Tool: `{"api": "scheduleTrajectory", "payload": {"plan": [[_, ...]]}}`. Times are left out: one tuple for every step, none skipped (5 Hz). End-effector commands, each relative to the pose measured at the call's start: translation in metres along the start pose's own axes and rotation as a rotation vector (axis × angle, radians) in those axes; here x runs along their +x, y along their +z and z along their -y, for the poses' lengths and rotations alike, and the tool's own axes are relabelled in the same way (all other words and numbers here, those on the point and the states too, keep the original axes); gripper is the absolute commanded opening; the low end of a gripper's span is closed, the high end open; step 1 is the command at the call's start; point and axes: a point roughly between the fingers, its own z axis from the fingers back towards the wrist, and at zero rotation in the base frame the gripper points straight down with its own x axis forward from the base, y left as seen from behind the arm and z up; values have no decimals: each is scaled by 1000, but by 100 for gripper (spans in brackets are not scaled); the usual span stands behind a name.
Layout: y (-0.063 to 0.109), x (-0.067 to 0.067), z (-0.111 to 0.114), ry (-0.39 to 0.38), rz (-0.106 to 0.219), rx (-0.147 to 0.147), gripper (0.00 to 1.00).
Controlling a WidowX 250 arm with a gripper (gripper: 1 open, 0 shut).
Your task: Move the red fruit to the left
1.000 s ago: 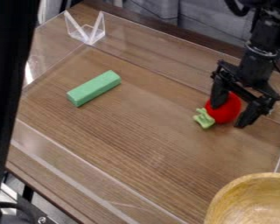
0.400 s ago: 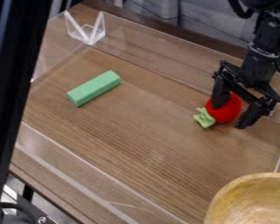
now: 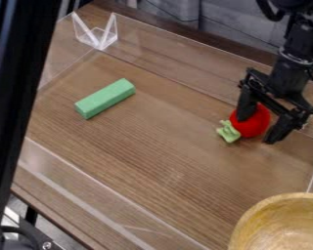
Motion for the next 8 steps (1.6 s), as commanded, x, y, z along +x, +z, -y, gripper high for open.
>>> {"api": "scheduleTrajectory", "payload": {"plan": [[13, 3, 6, -26, 38, 8, 100], [13, 2, 6, -28, 34, 9, 100], [14, 1, 6, -28, 30, 8, 100], [14, 0, 6, -30, 27, 8, 100], [15, -1, 6, -31, 24, 7, 100], [16, -2, 6, -33, 22, 5, 100], [17, -3, 5, -26, 25, 0, 0], [26, -6, 2, -5, 41, -8, 0]]}}
